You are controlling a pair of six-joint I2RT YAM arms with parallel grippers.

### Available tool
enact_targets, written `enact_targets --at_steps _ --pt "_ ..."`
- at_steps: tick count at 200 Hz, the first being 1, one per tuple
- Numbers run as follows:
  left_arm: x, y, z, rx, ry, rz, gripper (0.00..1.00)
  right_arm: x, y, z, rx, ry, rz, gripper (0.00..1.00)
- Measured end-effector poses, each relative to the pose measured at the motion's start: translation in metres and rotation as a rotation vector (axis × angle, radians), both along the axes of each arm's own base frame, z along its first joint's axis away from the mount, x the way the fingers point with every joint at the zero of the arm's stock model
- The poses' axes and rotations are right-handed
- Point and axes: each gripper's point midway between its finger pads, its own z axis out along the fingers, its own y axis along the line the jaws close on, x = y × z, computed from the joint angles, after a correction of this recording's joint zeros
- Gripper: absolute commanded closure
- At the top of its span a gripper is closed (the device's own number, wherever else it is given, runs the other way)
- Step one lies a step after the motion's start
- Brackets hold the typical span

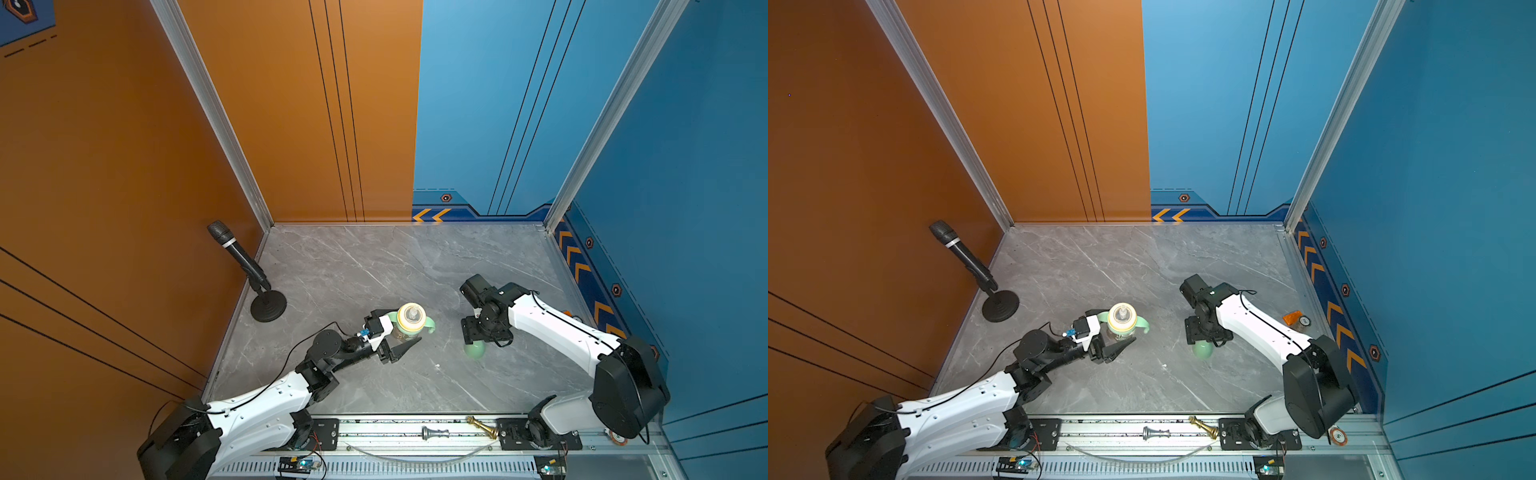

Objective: Assemble the baby bottles
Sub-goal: Pick up the lid from the center of the board.

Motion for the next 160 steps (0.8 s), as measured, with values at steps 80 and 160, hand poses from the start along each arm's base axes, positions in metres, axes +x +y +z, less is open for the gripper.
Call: enact_targets --at_steps 80,160 --pt "0.004 0.007 -0.003 0.005 0.009 0.050 0.57 0.003 0.003 -0.034 0.010 0.029 -0.018 0.37" --pt "0.007 0.009 -0.008 0.023 0.020 0.069 0.57 0.004 0.007 -0.015 0.054 -0.010 -0.015 0.53"
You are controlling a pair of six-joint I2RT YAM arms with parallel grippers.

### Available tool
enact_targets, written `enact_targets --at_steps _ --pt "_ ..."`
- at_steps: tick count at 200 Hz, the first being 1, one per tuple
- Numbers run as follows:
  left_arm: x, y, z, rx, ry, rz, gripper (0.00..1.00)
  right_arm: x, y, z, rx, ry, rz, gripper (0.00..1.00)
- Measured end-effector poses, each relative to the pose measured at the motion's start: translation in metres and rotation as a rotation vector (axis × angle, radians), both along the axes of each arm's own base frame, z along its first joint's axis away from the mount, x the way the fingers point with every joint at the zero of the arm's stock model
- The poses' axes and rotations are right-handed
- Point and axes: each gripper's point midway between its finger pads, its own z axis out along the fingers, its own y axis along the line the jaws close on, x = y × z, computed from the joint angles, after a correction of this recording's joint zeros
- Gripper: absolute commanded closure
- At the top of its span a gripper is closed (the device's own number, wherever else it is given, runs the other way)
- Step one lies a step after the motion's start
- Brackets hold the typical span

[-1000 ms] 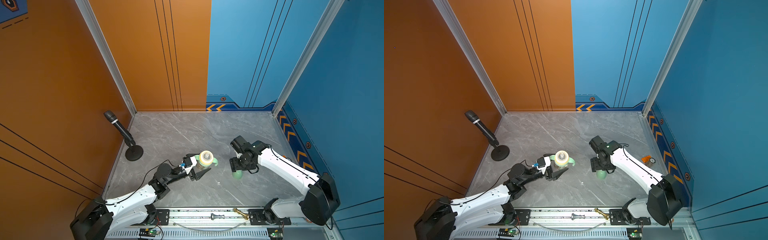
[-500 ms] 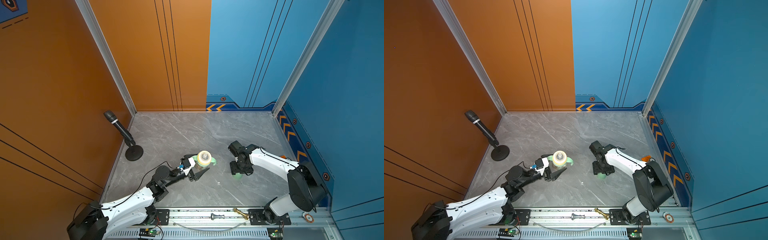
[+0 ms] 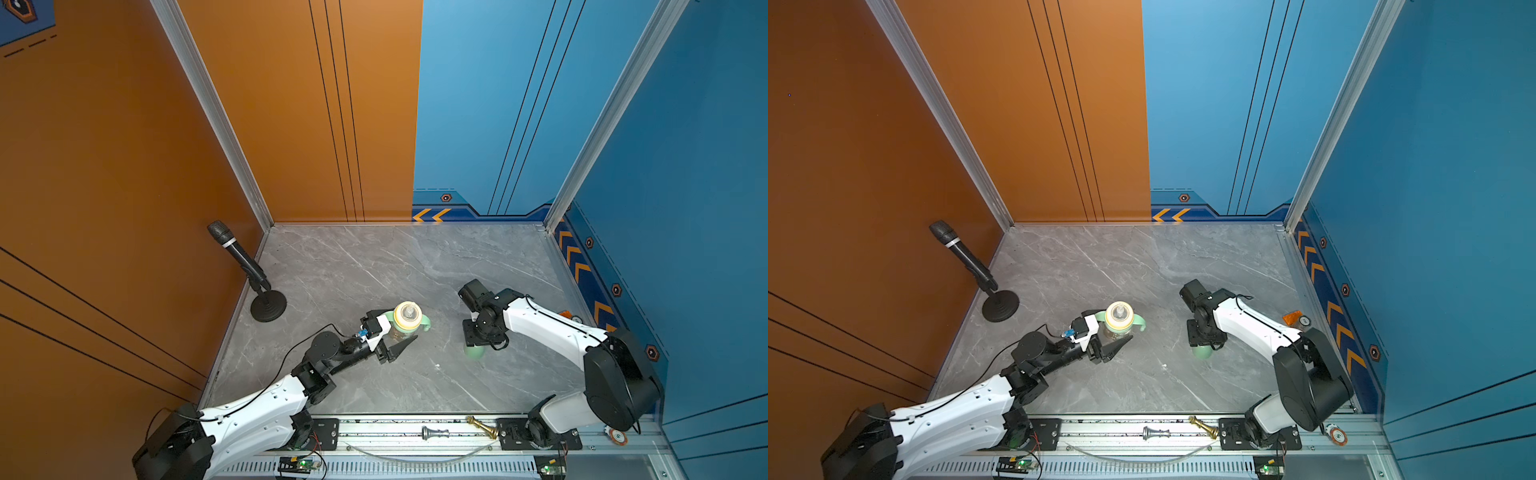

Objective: Assemble the baby bottles
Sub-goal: Pick up the lid from the center of the board.

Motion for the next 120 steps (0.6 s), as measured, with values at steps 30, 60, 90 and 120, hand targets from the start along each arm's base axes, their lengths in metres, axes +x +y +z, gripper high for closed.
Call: enact_targets --at_steps 30,60,90,120 --pt "0.001 0.000 -0.002 0.004 0.005 0.005 0.57 0.006 0.005 0.013 0.033 -0.028 -0.006 0.34" --pt "0.002 0.000 -0.002 0.005 0.006 0.008 0.57 0.001 0.007 0.014 0.047 -0.009 0.002 0.31" --pt "0.002 0.001 -0.002 0.004 0.007 0.014 0.57 -0.008 0.007 0.001 0.025 0.034 0.016 0.31" --pt "0.002 0.002 -0.002 0.006 0.009 0.016 0.58 -0.014 0.005 -0.011 -0.003 0.072 0.023 0.35"
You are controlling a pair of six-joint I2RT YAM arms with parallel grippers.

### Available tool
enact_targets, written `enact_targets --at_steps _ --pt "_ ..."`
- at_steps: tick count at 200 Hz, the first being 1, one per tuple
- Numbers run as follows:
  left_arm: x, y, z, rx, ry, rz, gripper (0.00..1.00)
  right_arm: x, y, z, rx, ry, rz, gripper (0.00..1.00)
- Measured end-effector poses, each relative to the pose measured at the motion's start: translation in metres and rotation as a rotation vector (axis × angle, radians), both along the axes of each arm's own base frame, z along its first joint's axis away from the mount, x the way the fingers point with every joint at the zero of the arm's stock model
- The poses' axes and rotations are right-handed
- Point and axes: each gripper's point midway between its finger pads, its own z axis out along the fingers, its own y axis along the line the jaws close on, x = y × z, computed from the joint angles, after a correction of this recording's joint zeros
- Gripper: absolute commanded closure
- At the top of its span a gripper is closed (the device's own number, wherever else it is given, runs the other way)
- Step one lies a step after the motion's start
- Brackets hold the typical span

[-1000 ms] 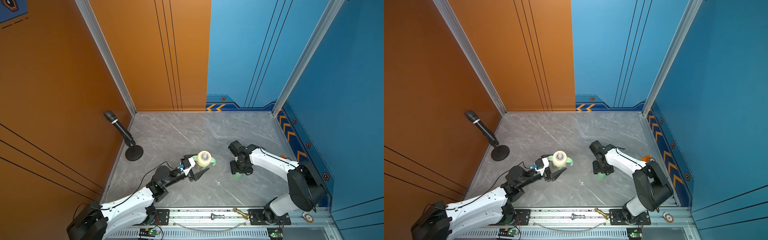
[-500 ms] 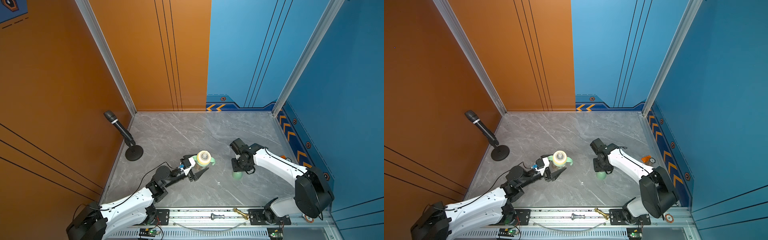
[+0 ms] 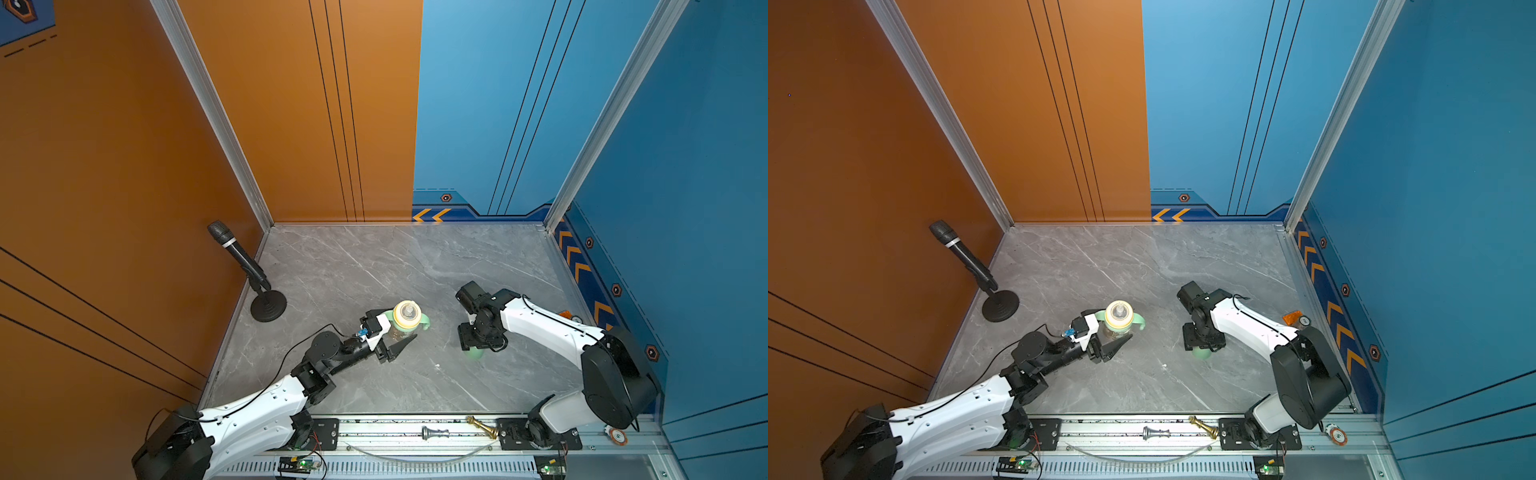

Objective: Assemble the baby bottles
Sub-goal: Pick up the lid from the center of the board.

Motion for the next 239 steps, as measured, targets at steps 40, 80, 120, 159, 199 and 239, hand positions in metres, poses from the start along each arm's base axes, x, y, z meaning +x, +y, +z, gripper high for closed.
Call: enact_targets --at_steps 40,80,120,159,199,239 --pt "0.001 0.000 -0.002 0.006 0.006 0.005 0.59 0.000 0.000 -0.003 -0.006 0.008 -0.001 0.36" --pt "0.001 0.002 -0.001 0.006 0.007 0.009 0.61 -0.003 -0.002 -0.011 -0.023 0.035 -0.001 0.34" --pt "0.001 0.002 -0.003 0.012 0.013 0.010 0.61 -0.004 -0.003 -0.012 -0.027 0.039 0.002 0.47" --pt "0.002 0.003 -0.003 0.013 0.014 0.015 0.61 -0.002 -0.006 -0.009 -0.028 0.027 -0.005 0.58" --pt "0.005 0.001 -0.008 0.026 0.026 0.016 0.62 0.014 0.008 0.072 0.131 -0.185 0.026 0.57" --pt "0.013 -0.004 -0.003 0.031 0.031 0.021 0.63 0.019 0.038 0.236 0.508 -0.541 0.119 0.55"
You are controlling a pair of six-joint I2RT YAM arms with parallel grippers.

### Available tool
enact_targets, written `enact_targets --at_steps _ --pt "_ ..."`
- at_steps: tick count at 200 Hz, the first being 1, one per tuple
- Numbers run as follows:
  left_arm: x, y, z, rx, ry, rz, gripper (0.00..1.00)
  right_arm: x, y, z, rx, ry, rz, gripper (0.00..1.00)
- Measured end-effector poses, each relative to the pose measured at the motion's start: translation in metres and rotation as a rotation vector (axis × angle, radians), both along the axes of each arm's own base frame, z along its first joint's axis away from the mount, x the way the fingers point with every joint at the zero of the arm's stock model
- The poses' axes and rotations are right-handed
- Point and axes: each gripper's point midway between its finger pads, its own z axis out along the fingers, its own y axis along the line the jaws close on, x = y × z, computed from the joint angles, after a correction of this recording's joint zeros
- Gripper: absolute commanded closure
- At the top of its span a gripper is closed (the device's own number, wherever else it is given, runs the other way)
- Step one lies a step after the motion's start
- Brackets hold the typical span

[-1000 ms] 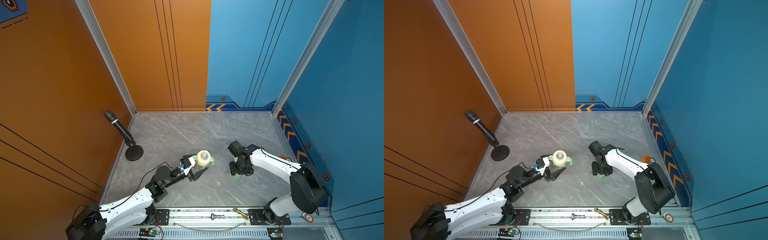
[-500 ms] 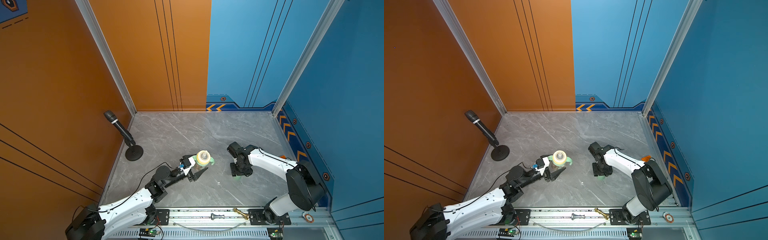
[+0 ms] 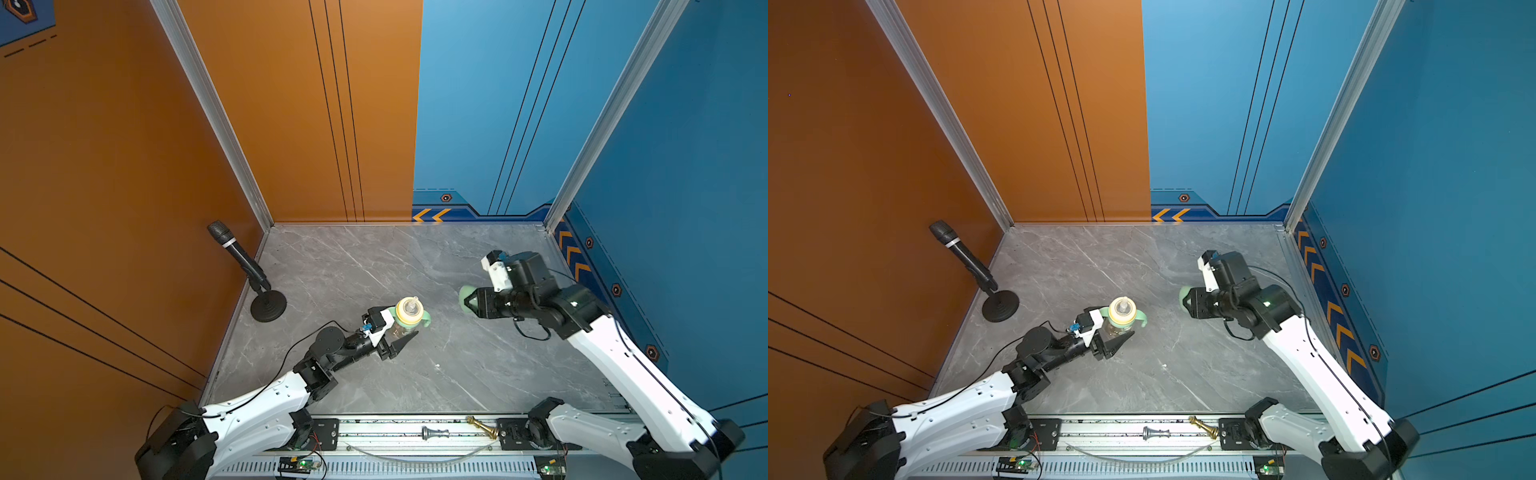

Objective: Assemble the baby bottles
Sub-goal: Pick up the lid from the center of the board, then close the lid on the baby bottle.

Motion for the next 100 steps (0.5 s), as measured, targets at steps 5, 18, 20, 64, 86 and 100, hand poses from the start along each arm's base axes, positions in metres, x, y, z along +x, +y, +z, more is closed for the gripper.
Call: enact_targets --at_steps 5,18,20,64,86,100 --pt "0.001 -0.001 0.001 0.000 0.001 -0.001 0.63 -0.003 0.004 0.015 0.035 -0.029 0.024 0.55" --pt "0.003 -0.003 0.001 0.004 0.004 -0.001 0.64 -0.014 0.017 0.047 0.111 -0.080 0.098 0.55" --pt "0.003 -0.004 0.000 0.005 0.005 -0.002 0.64 -0.016 0.019 0.050 0.121 -0.085 0.111 0.55" --pt "0.005 -0.010 -0.001 0.021 0.006 -0.018 0.66 -0.041 0.056 0.075 0.210 -0.073 0.304 0.56" --pt "0.005 -0.013 -0.003 0.036 -0.004 -0.028 0.68 -0.043 0.070 0.071 0.212 -0.038 0.355 0.56" --pt "0.006 -0.016 -0.006 0.056 -0.008 -0.033 0.69 -0.045 0.076 0.070 0.212 -0.027 0.380 0.56"
